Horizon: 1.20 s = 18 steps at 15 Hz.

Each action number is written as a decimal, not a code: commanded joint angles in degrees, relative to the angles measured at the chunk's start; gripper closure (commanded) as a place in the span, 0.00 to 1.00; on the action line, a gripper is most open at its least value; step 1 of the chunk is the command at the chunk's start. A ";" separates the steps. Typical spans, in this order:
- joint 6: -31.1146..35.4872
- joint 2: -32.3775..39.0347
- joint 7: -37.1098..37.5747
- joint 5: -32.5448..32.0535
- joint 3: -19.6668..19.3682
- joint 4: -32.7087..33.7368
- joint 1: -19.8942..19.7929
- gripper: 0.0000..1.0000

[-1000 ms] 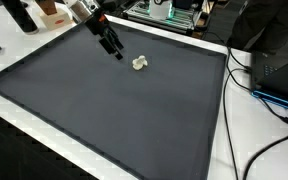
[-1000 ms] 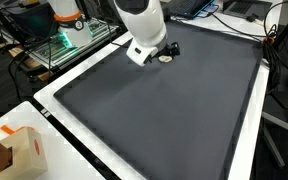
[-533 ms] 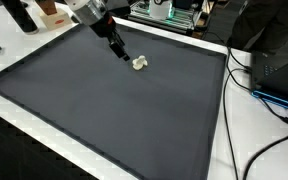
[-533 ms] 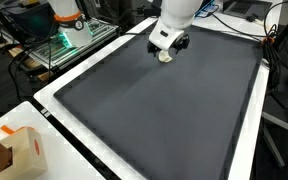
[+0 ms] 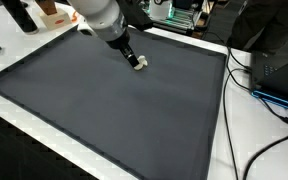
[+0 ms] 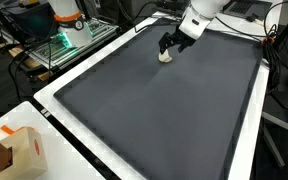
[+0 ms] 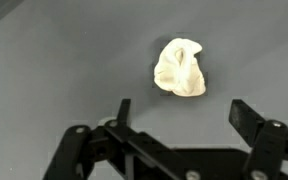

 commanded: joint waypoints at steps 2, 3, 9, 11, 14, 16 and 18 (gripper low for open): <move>-6.70 6.14 1.35 -9.65 0.09 8.63 4.75 0.00; -7.58 6.97 1.27 -11.38 0.11 9.82 5.74 0.00; -11.22 10.72 1.24 -20.30 0.21 14.58 11.51 0.00; -12.31 11.76 1.87 -23.14 0.08 15.44 13.29 0.00; -13.31 12.99 3.30 -27.62 -0.15 16.07 15.73 0.00; -13.72 13.26 4.41 -29.99 -0.11 15.76 17.01 0.00; -13.99 13.42 6.14 -32.28 -0.09 15.12 18.34 0.00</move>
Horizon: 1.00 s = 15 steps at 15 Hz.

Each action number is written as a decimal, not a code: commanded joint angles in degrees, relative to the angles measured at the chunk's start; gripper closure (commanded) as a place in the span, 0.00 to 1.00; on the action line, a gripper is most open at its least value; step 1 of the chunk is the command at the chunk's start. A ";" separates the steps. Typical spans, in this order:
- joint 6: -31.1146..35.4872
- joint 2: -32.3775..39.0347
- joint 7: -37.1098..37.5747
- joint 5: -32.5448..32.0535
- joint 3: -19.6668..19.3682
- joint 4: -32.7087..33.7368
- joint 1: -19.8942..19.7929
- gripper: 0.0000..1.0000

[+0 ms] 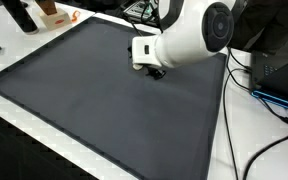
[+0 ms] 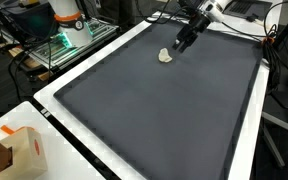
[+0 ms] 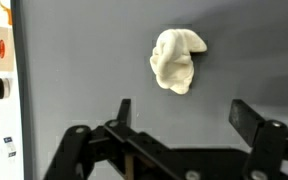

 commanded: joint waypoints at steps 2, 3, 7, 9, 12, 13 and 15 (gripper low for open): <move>-3.25 1.57 4.09 -5.50 -0.28 0.49 3.20 0.00; -4.05 1.67 5.00 -6.89 -0.40 0.30 3.98 0.00; -7.13 2.12 7.17 -10.50 0.04 -0.26 5.71 0.00; -8.32 2.35 8.05 -11.51 0.56 -0.50 6.06 0.00; -9.63 2.18 8.98 -12.46 1.20 -1.22 6.64 0.00; -9.93 2.04 9.02 -12.29 1.53 -1.42 6.66 0.00; -10.17 1.67 9.32 -12.16 2.07 -1.98 6.75 0.00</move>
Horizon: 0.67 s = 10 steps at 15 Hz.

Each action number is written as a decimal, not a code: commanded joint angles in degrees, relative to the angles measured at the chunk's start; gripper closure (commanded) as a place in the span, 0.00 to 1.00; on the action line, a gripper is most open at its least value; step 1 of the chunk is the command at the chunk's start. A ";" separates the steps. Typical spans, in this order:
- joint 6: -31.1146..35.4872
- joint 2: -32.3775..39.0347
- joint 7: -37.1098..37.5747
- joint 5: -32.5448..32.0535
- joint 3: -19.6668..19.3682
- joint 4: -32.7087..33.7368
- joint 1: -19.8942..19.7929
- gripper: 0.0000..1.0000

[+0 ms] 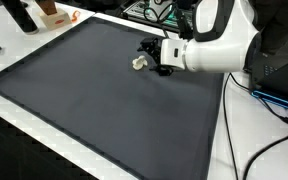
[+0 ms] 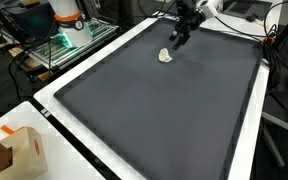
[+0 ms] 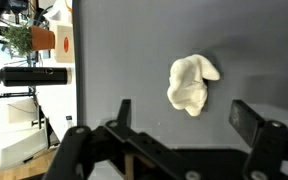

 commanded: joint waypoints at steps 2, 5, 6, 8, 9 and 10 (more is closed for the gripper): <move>-1.65 -0.71 1.85 -1.30 1.60 -1.76 0.19 0.00; -1.08 -1.87 1.74 -0.37 2.37 -2.97 -0.51 0.00; -0.83 -2.35 1.59 0.00 2.62 -3.37 -0.81 0.00; -0.34 -3.63 1.54 0.60 3.07 -4.41 -1.42 0.00; -0.15 -4.35 1.43 0.92 3.30 -5.01 -1.77 0.00; 0.67 -5.44 0.78 1.59 3.85 -5.90 -2.51 0.00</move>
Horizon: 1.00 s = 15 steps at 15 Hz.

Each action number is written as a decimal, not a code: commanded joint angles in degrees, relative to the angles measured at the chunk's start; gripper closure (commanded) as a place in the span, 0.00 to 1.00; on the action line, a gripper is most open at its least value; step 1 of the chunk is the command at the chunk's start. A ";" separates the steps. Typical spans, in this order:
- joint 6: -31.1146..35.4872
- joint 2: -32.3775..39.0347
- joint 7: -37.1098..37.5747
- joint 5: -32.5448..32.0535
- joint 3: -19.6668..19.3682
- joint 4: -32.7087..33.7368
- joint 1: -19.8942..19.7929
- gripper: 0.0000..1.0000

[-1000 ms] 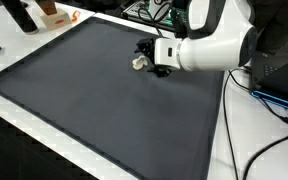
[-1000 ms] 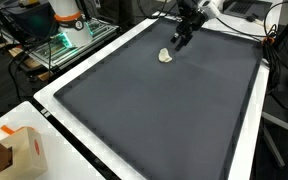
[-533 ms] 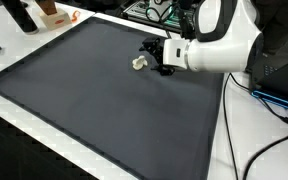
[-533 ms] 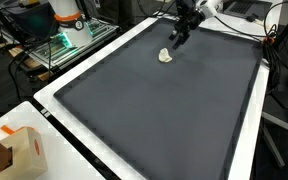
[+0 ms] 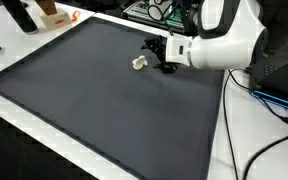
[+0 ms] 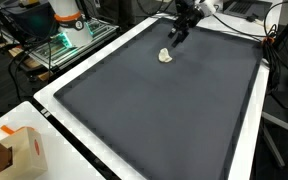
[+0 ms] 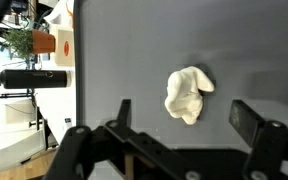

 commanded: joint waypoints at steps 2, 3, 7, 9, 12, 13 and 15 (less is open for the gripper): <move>2.48 -5.77 -0.63 2.74 2.81 -5.90 -3.36 0.00; 3.22 -7.12 -1.02 3.53 3.37 -7.08 -4.20 0.00; 7.80 -12.95 -3.77 8.67 4.90 -11.65 -7.96 0.00; 11.04 -16.33 -5.94 11.75 5.22 -14.13 -10.15 0.00; 15.18 -21.25 -9.92 16.28 5.25 -17.37 -13.27 0.00; 16.46 -22.78 -11.32 17.82 5.20 -18.32 -14.24 0.00; 19.07 -25.97 -14.45 20.74 5.11 -20.31 -16.15 0.00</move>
